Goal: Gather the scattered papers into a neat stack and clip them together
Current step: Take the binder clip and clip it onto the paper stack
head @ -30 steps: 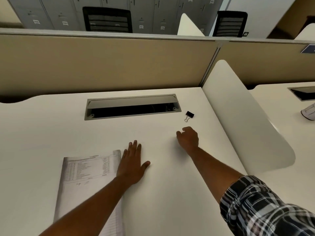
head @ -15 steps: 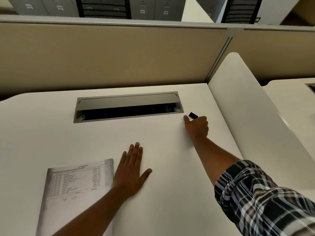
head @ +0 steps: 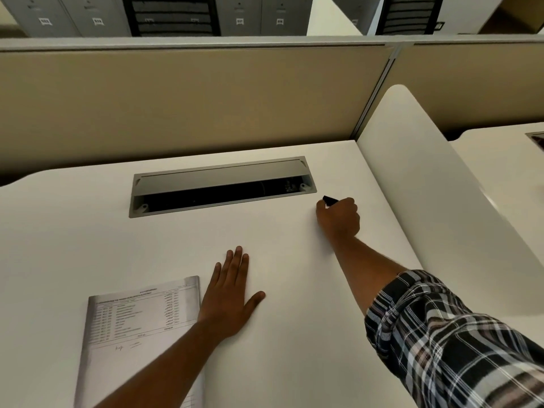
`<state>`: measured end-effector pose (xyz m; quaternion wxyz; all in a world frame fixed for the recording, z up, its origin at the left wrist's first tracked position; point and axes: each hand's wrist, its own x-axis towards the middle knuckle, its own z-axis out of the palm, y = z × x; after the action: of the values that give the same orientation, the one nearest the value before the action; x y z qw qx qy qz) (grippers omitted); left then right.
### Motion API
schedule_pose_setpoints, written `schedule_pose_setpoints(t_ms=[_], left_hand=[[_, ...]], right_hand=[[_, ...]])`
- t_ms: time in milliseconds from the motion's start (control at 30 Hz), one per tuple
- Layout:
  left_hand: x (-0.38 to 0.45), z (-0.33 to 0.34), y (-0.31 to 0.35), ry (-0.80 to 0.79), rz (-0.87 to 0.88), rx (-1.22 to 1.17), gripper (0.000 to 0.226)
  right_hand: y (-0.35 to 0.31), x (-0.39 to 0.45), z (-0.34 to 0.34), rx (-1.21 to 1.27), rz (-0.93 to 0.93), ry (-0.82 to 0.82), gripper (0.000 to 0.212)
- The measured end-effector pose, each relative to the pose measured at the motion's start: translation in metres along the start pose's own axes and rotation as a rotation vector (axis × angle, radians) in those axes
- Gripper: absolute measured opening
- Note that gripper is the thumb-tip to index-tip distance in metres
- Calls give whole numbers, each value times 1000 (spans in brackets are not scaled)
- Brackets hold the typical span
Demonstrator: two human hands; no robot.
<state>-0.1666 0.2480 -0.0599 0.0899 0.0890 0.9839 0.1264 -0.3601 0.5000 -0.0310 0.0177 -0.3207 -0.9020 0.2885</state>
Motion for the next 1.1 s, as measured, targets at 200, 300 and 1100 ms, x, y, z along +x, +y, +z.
schedule_pose_setpoints(t_ms=[200,300,1100], left_hand=[[10,-8,8,-43,-25,-63,86],[8,-16,17,-91,-96,-151,80],[-213,-118,-23,227,-496,-1302,18]], right_hand=[[14,-32,-6,-19,-208,-45,48],[24,-67,-9,-1,-258,-118,42],[37,-386,-54,372,-856,-498,36]])
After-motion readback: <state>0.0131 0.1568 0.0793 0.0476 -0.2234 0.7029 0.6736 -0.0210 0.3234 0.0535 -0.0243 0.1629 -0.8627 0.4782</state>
